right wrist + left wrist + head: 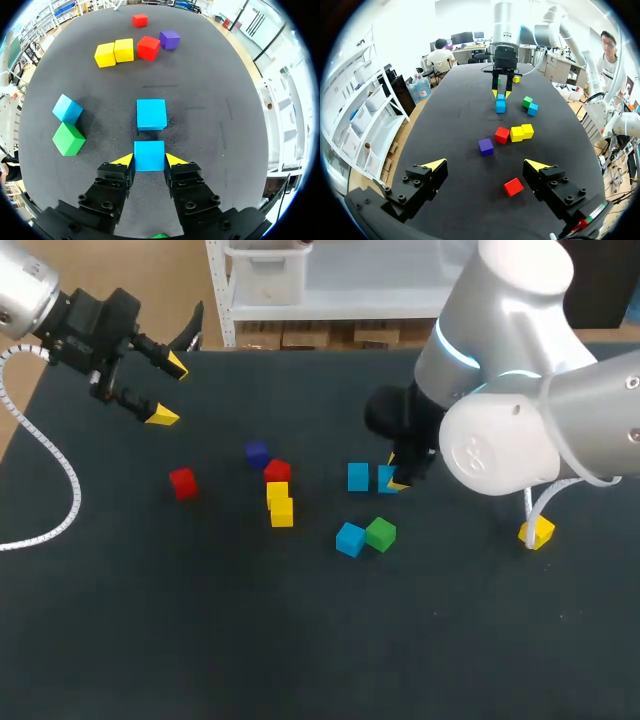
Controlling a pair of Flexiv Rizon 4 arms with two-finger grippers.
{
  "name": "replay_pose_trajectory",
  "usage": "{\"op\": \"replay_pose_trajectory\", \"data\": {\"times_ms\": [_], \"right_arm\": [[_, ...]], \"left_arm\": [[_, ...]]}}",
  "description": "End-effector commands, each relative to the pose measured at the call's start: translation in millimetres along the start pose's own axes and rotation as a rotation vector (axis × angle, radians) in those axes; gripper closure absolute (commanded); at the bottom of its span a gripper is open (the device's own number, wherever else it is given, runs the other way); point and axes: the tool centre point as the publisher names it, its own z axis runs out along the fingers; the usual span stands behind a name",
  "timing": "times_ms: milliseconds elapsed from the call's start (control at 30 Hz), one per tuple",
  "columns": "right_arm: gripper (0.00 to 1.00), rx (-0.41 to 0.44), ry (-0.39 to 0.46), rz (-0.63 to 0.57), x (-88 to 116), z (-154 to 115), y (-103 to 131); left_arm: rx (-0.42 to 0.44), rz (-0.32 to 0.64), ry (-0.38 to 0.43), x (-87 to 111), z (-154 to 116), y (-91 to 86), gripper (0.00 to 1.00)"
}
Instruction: Place the blue cubes, place green cubes on the blue cubes, place the yellow cubes on the green cubes, then place the red cubes on the yellow cubes, and place purple cube on the red cubes.
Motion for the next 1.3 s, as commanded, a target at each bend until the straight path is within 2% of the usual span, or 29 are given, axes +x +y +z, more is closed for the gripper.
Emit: {"op": "replay_pose_trajectory", "data": {"times_ms": [33,433,567,767,1000,1067,1300], "right_arm": [[1.0,-0.006,-0.001,0.0,-0.5,1.8,-2.6],[1.0,-0.012,-0.002,-0.008,-2.0,3.3,-5.0],[0.93,-0.015,-0.001,-0.008,-0.7,3.7,-5.0],[0.69,-0.02,-0.001,-0.011,-0.3,4.2,-6.0],[0.56,-0.021,-0.001,-0.014,0.0,3.7,-6.7],[0.0,-0.033,0.007,-0.022,0.7,1.5,-6.1],[0.0,-0.058,0.002,-0.039,9.1,-21.7,3.0]], "left_arm": [[-0.003,0.003,-0.002,1.1,0.3,-0.9,0.0],[-0.003,0.003,-0.002,1.1,0.3,-0.9,0.0],[-0.003,0.003,-0.002,1.1,0.3,-0.9,0.0],[-0.003,0.003,-0.002,1.1,0.3,-0.9,0.0],[-0.003,0.003,-0.002,1.1,0.3,-0.9,0.0],[-0.003,0.003,-0.002,1.1,0.3,-0.9,0.0],[-0.003,0.003,-0.002,1.1,0.3,-0.9,0.0]]}}
